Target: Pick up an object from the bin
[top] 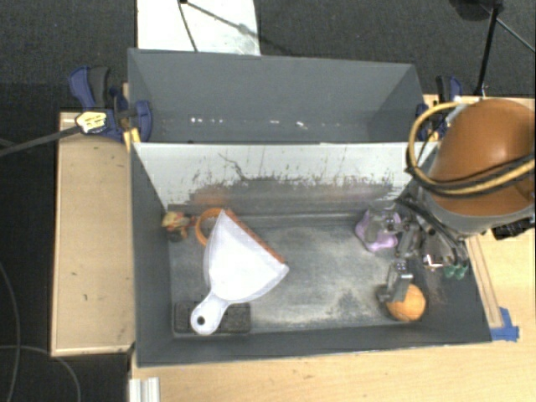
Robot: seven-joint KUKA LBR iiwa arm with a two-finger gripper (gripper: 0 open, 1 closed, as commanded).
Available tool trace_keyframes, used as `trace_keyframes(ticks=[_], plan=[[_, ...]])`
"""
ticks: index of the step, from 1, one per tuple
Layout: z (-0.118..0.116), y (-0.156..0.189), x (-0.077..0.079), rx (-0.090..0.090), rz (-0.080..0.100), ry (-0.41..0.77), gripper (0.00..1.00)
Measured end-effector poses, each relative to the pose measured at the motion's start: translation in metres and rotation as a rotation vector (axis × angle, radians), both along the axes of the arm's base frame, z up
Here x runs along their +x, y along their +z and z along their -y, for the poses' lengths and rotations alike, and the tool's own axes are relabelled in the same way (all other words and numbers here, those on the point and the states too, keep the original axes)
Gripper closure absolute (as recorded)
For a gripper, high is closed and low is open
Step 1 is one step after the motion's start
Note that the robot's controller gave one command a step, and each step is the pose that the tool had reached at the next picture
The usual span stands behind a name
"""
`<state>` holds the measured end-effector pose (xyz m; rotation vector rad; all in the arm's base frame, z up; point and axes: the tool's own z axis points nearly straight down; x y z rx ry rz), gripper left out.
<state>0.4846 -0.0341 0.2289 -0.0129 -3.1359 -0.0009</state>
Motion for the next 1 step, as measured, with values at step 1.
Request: trace_keyframes(ticks=[1], plan=[[-0.0001, 0.0044, 0.0014, -0.001, 0.009, 0.001, 0.0]])
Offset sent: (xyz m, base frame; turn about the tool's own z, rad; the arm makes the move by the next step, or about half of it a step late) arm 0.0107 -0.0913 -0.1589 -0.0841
